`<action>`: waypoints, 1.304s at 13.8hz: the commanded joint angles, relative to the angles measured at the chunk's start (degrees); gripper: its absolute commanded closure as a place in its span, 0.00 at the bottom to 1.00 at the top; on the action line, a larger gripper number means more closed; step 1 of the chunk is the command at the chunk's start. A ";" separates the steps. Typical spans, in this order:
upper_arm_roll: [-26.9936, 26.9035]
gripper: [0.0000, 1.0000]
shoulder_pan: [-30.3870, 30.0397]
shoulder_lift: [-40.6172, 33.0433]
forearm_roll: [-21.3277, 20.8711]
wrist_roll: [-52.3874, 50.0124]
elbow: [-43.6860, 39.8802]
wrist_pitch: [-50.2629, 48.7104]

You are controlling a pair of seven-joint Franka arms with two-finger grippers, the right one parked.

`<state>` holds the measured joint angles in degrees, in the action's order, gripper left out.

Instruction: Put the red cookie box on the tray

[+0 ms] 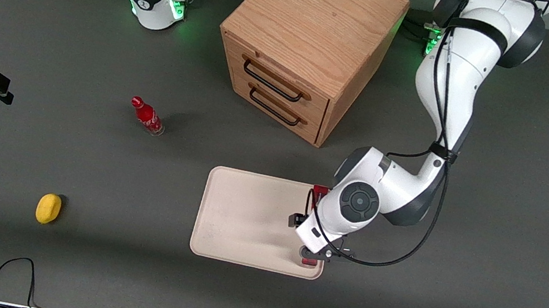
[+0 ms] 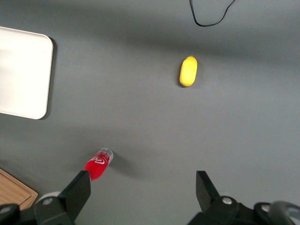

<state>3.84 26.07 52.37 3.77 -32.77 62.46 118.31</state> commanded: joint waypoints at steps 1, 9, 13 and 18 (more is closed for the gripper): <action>-0.58 0.00 -2.68 -10.51 0.28 -0.28 10.29 -1.41; -1.02 0.00 -20.51 -39.96 -0.43 22.74 37.82 -7.88; -2.33 0.00 -25.72 -48.83 -5.52 28.02 38.61 -21.51; -7.79 0.00 -23.96 -59.05 -6.67 26.01 46.27 -22.85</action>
<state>-3.09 0.42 -2.94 -1.58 -5.35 104.65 94.99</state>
